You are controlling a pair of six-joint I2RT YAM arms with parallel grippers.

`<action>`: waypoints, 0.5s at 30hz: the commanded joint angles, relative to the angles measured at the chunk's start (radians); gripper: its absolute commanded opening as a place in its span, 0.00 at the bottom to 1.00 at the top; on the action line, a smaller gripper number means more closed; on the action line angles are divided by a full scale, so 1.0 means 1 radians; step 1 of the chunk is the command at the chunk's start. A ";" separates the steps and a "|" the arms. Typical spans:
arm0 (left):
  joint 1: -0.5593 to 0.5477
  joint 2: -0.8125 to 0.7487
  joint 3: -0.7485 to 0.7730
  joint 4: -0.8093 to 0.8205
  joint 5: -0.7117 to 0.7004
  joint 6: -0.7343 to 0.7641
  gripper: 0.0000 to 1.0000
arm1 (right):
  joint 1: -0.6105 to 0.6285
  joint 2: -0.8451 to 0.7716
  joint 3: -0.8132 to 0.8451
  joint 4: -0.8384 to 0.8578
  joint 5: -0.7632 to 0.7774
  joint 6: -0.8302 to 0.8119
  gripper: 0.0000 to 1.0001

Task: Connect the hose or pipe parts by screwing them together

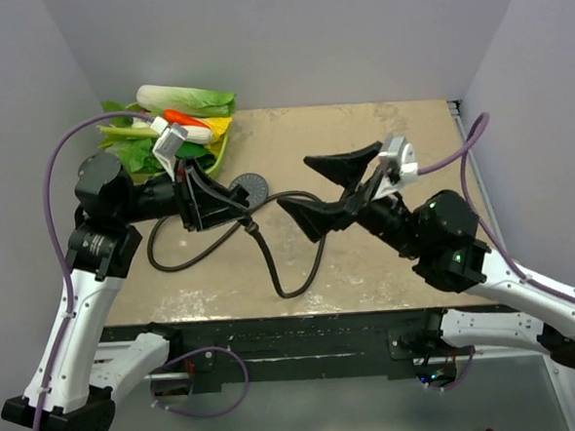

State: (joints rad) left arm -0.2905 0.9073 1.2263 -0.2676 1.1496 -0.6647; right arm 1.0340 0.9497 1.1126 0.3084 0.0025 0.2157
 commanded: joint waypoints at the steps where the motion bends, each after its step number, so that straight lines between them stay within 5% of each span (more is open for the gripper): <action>1: 0.008 0.060 0.126 -0.195 -0.230 0.146 0.00 | 0.226 0.055 0.031 -0.337 0.521 -0.339 0.99; 2: 0.010 0.073 0.146 -0.212 -0.273 0.154 0.00 | 0.268 0.108 0.045 -0.353 0.695 -0.369 0.99; 6: 0.011 0.116 0.216 -0.272 -0.367 0.165 0.00 | 0.435 0.219 0.085 -0.347 0.936 -0.535 0.99; 11: 0.011 0.143 0.205 -0.323 -0.311 0.220 0.00 | 0.457 0.195 0.060 -0.290 0.939 -0.510 0.98; 15: 0.014 0.128 0.116 -0.412 -0.324 0.385 0.00 | 0.417 0.196 0.027 -0.457 0.834 -0.226 0.96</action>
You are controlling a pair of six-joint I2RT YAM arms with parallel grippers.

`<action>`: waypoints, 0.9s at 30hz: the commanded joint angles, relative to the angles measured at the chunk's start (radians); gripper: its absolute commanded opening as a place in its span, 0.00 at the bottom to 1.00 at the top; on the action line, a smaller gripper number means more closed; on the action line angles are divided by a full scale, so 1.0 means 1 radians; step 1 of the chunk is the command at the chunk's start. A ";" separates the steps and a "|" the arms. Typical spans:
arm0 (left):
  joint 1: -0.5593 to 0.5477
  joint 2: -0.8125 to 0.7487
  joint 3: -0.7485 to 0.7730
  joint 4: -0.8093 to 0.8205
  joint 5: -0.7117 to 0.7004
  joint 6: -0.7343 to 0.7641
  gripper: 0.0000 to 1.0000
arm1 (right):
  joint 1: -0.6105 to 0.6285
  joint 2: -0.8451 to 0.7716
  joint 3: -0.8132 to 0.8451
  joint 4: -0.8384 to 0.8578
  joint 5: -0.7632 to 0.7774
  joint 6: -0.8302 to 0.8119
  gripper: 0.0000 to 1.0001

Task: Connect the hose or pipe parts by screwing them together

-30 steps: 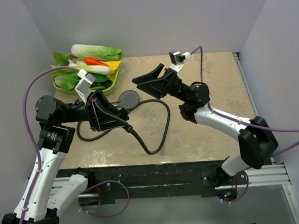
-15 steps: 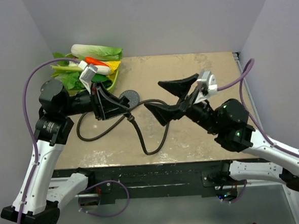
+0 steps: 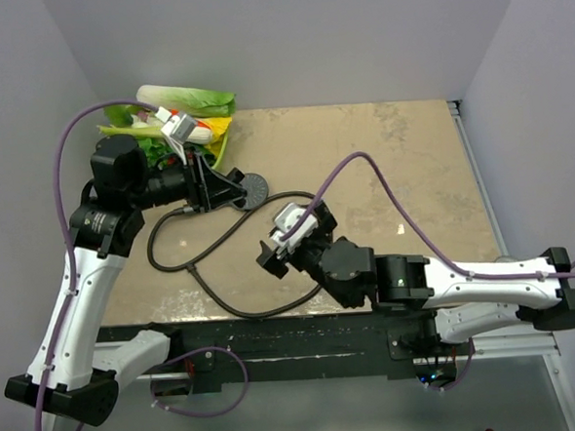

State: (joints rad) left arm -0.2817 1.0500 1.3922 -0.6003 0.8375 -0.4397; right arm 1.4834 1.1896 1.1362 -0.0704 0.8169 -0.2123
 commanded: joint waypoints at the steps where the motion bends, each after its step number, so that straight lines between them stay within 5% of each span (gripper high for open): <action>1: 0.010 -0.016 -0.099 -0.091 -0.023 0.212 0.00 | -0.035 -0.007 0.005 -0.160 -0.020 0.344 0.97; 5: 0.053 0.014 -0.174 -0.124 -0.037 0.288 0.00 | -0.037 0.139 0.010 -0.230 -0.123 0.573 0.99; 11: 0.223 0.125 -0.167 -0.282 0.072 0.473 0.00 | -0.164 0.107 -0.183 0.050 -0.517 0.671 0.99; 16: 0.254 0.150 -0.183 -0.351 0.097 0.616 0.00 | -0.143 0.344 -0.006 -0.147 -0.429 0.537 0.99; 20: 0.282 0.182 -0.220 -0.389 0.138 0.674 0.00 | -0.107 0.476 0.039 -0.088 -0.436 0.456 0.99; 27: 0.323 0.183 -0.274 -0.394 0.186 0.668 0.00 | -0.224 0.600 -0.025 -0.071 -0.542 0.625 0.99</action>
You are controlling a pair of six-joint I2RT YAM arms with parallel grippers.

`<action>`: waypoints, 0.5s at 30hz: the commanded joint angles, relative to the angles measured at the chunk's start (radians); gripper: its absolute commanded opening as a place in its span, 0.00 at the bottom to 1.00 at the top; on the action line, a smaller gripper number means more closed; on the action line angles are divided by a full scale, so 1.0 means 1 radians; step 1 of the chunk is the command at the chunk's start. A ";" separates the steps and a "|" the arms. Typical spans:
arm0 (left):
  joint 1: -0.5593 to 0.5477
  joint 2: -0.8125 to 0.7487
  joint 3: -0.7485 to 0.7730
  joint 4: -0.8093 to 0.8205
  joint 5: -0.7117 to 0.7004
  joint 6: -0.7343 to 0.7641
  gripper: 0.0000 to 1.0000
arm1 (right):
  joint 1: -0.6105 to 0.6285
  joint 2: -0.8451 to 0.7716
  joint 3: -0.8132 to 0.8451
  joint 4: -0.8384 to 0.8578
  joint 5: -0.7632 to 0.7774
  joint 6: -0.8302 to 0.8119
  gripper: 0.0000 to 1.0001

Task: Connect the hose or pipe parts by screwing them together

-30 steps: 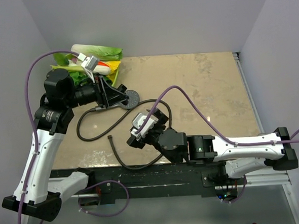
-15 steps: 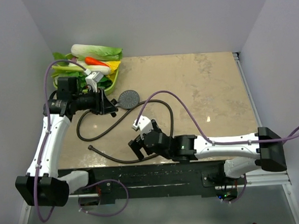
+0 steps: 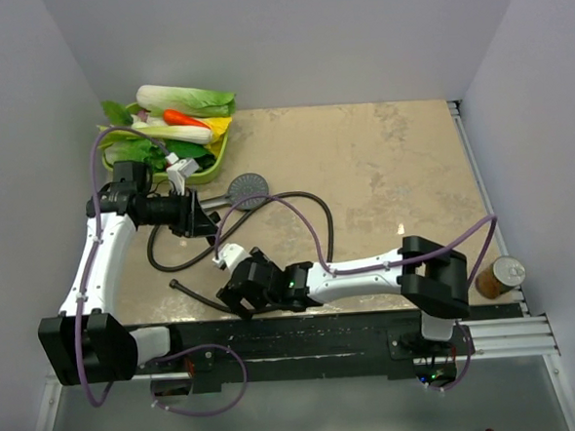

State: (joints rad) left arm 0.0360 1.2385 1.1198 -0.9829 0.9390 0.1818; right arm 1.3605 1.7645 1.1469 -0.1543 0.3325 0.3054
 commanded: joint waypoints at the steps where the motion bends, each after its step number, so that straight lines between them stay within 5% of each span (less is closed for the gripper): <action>1: 0.005 -0.005 0.001 -0.017 0.086 0.059 0.00 | -0.135 0.009 -0.067 0.062 -0.076 0.132 0.96; 8: 0.005 -0.027 0.008 -0.030 0.099 0.067 0.00 | -0.115 -0.101 -0.177 0.160 -0.119 0.040 0.93; 15: 0.033 -0.033 0.054 -0.071 0.133 0.084 0.00 | 0.000 -0.100 -0.093 0.160 -0.179 -0.113 0.93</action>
State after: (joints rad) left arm 0.0406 1.2396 1.1095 -1.0309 0.9955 0.2298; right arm 1.3006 1.6772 0.9836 -0.0525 0.1989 0.2920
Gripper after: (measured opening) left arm 0.350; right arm 0.927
